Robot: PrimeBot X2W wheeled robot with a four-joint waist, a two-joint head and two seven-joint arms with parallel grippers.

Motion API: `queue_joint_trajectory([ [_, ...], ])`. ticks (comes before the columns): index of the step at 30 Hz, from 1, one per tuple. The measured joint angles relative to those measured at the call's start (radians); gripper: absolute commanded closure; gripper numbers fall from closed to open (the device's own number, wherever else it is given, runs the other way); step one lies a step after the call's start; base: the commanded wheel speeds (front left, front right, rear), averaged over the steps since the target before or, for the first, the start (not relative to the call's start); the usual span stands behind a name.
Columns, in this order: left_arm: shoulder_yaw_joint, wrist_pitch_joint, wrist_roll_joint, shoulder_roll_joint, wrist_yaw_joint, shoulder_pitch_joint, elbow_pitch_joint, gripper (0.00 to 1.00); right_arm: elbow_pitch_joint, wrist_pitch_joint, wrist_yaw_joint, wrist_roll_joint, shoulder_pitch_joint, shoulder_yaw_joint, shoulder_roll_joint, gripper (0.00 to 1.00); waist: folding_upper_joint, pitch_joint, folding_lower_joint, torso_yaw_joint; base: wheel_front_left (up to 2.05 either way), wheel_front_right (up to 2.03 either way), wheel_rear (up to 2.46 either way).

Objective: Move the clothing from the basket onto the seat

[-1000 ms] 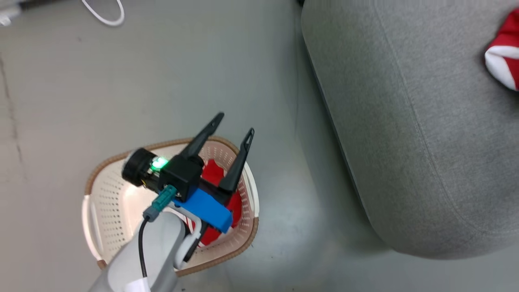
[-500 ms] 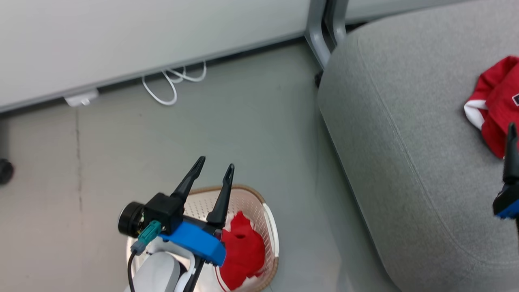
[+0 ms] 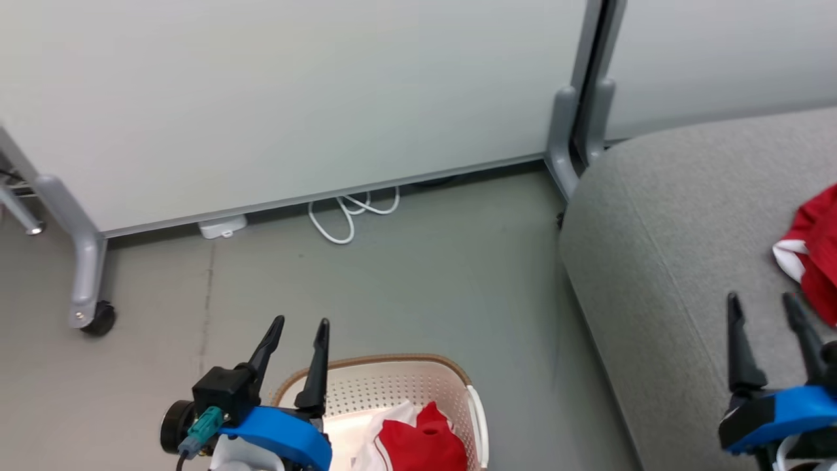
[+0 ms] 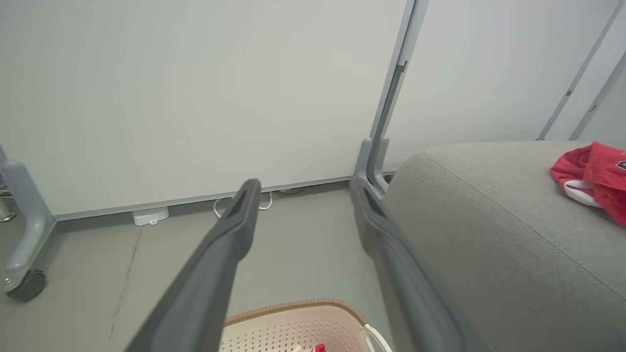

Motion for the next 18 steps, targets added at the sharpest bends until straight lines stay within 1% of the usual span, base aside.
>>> queue_joint_trajectory([
  [6,0.057,0.000,0.010,-0.006,-0.002,0.022,0.008,0.00,-0.022,0.005,0.000,0.010,0.056,0.060,0.021,0.00,0.0000,-0.028,0.0001,0.054,0.00,0.00,0.00],
  [10,0.072,0.000,0.020,-0.009,-0.003,0.023,0.021,0.00,-0.025,0.001,0.000,0.018,0.071,0.083,0.026,0.00,0.0000,-0.037,0.0001,0.087,0.00,0.00,0.00],
  [18,0.109,0.000,0.035,-0.012,-0.005,0.024,0.034,0.00,0.009,-0.017,0.000,0.044,0.093,0.122,0.029,0.00,0.0000,-0.046,0.0002,0.124,0.00,0.00,0.00],
])
